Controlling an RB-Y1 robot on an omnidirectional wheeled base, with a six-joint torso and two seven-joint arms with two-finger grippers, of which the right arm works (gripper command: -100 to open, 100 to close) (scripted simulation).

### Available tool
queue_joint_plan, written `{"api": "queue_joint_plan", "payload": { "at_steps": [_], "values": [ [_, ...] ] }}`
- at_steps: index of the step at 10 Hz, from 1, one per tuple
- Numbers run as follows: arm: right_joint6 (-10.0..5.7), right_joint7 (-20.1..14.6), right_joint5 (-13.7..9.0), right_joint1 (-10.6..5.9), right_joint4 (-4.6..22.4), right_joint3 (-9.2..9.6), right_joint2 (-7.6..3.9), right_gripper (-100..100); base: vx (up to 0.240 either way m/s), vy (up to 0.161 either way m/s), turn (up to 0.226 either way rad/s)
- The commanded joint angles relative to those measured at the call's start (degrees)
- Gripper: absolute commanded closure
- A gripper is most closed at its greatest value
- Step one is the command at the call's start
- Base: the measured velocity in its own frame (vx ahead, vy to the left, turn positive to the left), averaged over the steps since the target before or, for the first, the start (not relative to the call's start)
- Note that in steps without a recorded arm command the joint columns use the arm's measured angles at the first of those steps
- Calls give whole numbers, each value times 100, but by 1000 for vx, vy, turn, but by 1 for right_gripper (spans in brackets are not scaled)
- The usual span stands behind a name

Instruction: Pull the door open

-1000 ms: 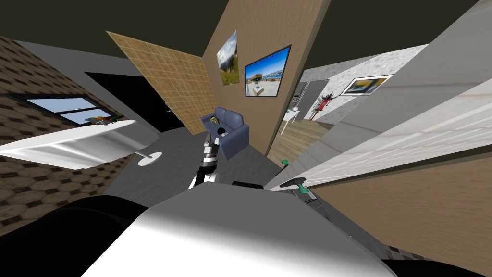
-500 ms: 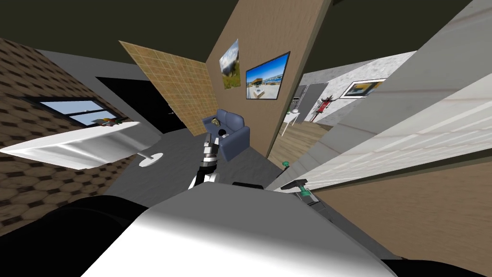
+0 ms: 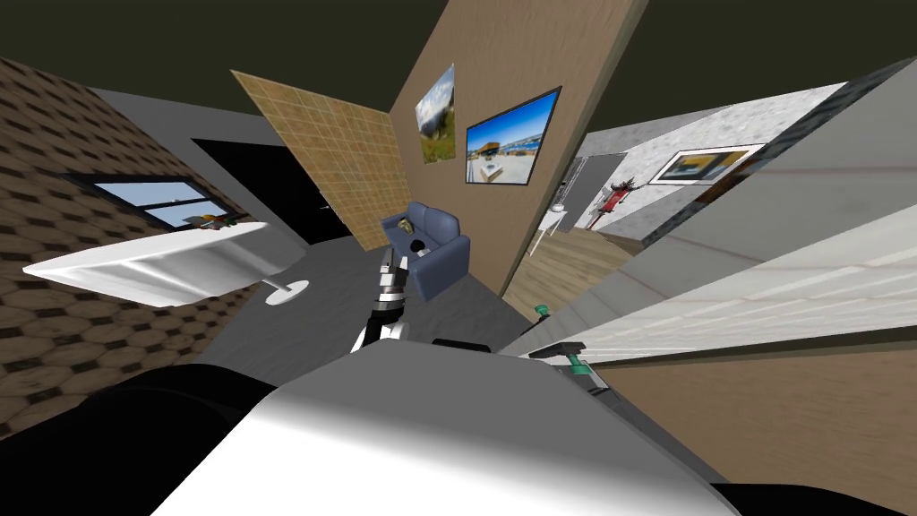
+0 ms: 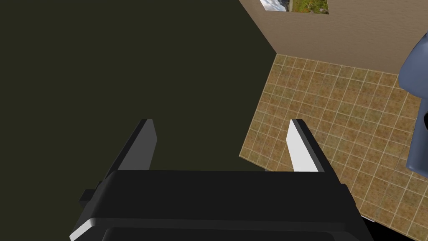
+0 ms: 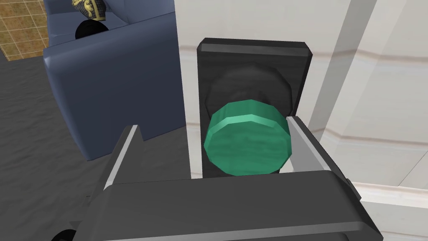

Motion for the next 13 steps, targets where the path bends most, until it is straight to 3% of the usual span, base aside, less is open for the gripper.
{"api": "queue_joint_plan", "payload": {
  "at_steps": [1, 9, 10, 13],
  "values": [
    [-223, -41, 64, 104, 150, 102, 55, 100, 15, 21, 78],
    [-1145, -249, 140, 220, 1091, 228, 195, 100, -9, -9, 45],
    [-1361, -294, 158, 245, 1303, 256, 228, 100, -61, -52, 63],
    [-1650, -353, 181, 278, 1579, 292, 270, 100, -70, -68, 22]
  ]
}}
